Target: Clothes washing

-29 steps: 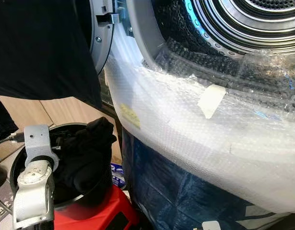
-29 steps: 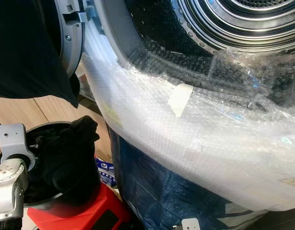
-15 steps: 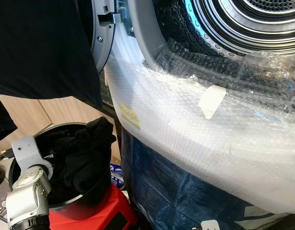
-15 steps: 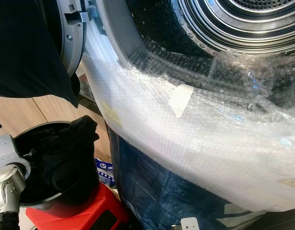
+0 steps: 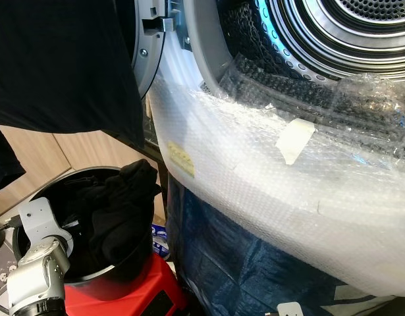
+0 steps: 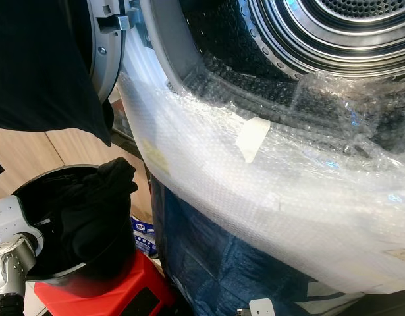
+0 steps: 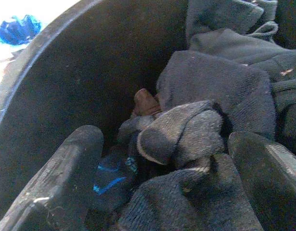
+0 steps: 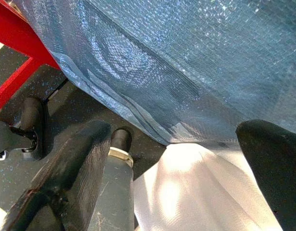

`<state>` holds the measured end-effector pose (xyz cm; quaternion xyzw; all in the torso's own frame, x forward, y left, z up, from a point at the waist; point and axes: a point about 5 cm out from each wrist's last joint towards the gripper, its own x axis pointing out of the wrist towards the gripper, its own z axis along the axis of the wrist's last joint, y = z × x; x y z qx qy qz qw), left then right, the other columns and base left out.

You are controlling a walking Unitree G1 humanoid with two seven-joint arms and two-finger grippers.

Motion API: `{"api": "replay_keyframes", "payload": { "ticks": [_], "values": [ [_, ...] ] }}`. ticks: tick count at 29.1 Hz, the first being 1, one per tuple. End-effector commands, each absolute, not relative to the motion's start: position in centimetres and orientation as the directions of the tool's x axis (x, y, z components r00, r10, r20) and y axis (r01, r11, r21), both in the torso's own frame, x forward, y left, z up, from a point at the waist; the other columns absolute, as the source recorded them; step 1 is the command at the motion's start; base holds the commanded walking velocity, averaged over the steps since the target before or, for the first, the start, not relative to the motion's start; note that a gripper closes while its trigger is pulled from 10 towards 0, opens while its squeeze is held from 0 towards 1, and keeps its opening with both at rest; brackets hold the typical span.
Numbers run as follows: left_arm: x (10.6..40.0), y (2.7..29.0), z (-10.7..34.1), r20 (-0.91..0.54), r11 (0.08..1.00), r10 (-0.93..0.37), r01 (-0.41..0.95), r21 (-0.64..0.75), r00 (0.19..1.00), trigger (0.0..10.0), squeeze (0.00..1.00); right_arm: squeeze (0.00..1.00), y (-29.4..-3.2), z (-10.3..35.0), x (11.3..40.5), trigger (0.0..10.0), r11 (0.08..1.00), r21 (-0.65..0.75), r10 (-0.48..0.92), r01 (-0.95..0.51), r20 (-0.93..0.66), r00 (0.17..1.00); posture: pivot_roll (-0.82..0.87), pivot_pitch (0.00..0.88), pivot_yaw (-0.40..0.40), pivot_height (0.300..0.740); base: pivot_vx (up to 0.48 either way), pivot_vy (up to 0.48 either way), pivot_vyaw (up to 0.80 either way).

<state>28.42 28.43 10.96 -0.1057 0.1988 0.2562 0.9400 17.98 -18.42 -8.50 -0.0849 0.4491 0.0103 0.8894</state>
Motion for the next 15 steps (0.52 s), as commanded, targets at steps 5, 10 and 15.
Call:
{"api": "replay_keyframes", "payload": {
  "ticks": [5, 10, 15],
  "values": [
    [28.8, 27.6, 10.3, -0.455, 0.862, 0.394, -0.492, -0.117, 0.799, 10.0, 0.00, 0.00, -18.8, -8.6, 17.7, 10.0, 0.984, -0.149, -0.066, -0.094, -0.808, 0.585, 0.12, 0.108, -0.041, 0.740, 0.000, 0.000, 0.00],
    [29.5, 25.8, 9.4, -0.491, 0.895, 0.306, -0.422, -0.143, 0.816, 10.0, 0.00, 0.00, -19.0, -8.7, 17.5, 10.0, 0.982, -0.155, -0.066, -0.105, -0.811, 0.582, 0.11, 0.110, -0.048, 0.740, 0.000, 0.000, 0.00],
    [29.8, 25.0, 9.4, -0.496, 0.909, 0.263, -0.385, -0.161, 0.828, 10.0, 0.00, 0.00, -18.9, -8.7, 17.5, 10.0, 0.983, -0.153, -0.064, -0.104, -0.810, 0.582, 0.11, 0.110, -0.048, 0.740, 0.000, 0.000, 0.00]
  ]
}}
